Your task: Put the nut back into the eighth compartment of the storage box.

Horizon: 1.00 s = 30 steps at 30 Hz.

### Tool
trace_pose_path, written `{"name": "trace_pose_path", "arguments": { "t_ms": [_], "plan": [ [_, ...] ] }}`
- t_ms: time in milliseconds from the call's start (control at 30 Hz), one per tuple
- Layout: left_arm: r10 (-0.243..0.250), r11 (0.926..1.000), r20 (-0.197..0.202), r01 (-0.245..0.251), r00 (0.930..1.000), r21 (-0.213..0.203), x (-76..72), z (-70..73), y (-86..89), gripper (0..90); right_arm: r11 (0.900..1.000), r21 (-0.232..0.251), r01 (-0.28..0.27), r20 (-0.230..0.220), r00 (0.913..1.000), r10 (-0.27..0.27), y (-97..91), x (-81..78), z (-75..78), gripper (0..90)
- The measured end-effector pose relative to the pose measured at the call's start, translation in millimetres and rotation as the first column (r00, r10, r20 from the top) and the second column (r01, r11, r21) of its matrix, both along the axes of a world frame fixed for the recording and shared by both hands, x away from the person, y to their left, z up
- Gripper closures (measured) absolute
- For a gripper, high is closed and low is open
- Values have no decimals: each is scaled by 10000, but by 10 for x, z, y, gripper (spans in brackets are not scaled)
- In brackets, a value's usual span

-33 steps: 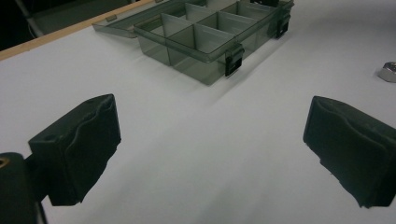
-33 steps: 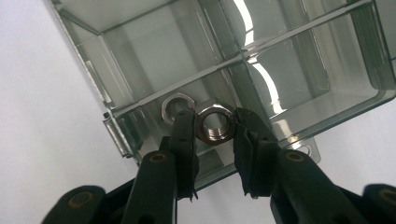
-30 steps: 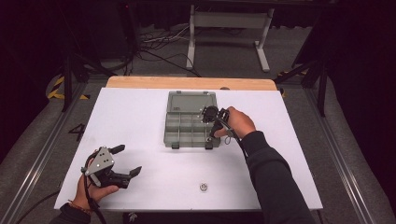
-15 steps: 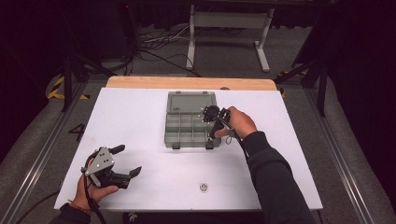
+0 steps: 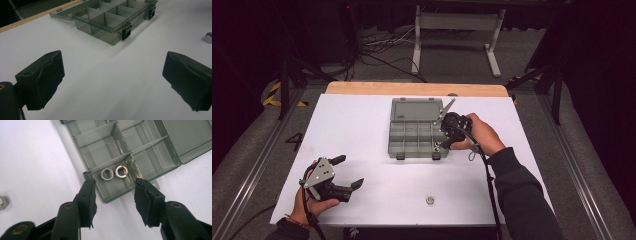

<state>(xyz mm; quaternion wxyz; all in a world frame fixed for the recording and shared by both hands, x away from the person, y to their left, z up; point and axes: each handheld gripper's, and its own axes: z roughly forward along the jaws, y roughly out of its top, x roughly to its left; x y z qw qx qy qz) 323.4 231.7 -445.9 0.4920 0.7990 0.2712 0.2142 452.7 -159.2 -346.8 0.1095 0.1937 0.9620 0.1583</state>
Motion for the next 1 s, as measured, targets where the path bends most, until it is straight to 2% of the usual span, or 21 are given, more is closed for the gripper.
{"name": "trace_pose_path", "arguments": {
  "t_ms": [333,467,700,1000],
  "plan": [
    [-13,10000,-7,13,10000,37,-2,0,-8,44,9964,709,-474,564,9975,434,-167,-386,80,439],
    [-9,10000,-9,9,10000,45,-2,0,-9,44,9929,956,-710,623,9959,652,-187,-534,89,408],
    [-10,10000,14,10,10000,47,-5,1,-15,44,9884,969,-1169,782,9909,1096,-155,-745,51,354],
    [-2,10000,23,1,10000,100,-3,2,-17,44,9822,958,-1618,821,9846,1542,-82,-934,-7,289]
  ]
}}
